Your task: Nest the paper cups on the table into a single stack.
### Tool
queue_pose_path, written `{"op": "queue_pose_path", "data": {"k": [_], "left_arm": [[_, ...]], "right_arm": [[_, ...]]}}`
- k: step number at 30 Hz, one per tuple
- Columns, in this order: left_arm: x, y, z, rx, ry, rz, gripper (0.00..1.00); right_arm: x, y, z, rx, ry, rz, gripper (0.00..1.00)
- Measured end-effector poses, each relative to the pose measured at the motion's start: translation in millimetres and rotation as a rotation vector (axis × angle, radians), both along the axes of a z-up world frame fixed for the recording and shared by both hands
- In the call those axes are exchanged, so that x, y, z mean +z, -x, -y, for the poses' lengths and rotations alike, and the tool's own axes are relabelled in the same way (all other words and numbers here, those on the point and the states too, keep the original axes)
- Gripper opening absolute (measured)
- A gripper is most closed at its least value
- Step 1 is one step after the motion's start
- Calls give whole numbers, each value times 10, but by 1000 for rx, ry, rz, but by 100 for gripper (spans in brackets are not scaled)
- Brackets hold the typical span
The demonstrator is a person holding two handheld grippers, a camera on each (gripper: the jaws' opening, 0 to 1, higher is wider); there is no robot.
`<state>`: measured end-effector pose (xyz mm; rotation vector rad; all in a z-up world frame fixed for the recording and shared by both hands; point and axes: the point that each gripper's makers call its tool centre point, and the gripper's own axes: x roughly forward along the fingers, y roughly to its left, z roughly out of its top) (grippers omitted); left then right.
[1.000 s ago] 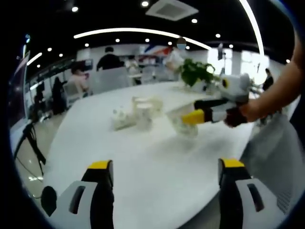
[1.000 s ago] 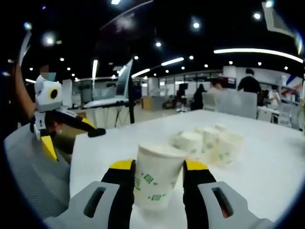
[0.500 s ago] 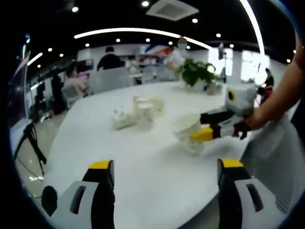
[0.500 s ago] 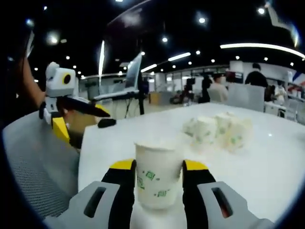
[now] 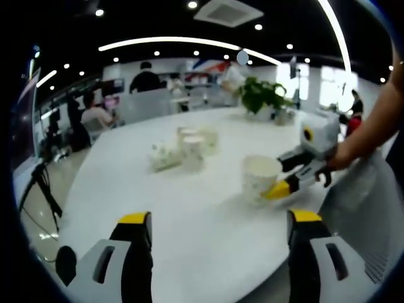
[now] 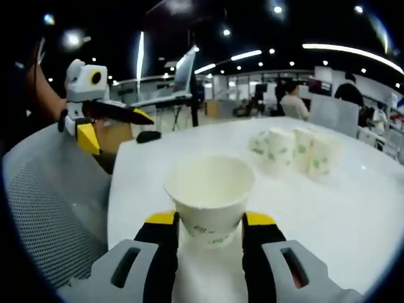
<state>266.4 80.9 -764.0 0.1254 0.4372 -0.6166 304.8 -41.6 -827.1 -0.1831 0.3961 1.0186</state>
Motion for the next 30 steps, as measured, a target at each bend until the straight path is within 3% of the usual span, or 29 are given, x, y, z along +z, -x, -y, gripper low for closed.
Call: {"op": "queue_pose_path", "data": {"k": [3,8,14,18,21,25,30], "left_arm": [[1,0,1,1,-1,0,87],[9,-8,3,1,11,5,90],[40,-28,-3,8,20,22,97],[46,-33,-10,16,27,20,97],[51,-39,-15,21,31,21,96],[61,-44,-20,26,36,25,96],[83,-39,-4,25,40,31,96]], "right_arm": [[87,-13,2,-5,-20,-4,58],[265,-59,124,-41,-38,10,72],[432,-163,539,-176,-53,-6,83],[513,-200,870,-276,-48,10,84],[680,-155,1089,-336,-71,40,85],[772,-27,1231,-355,-46,82,88],[745,162,1216,-332,-16,120,88]]}}
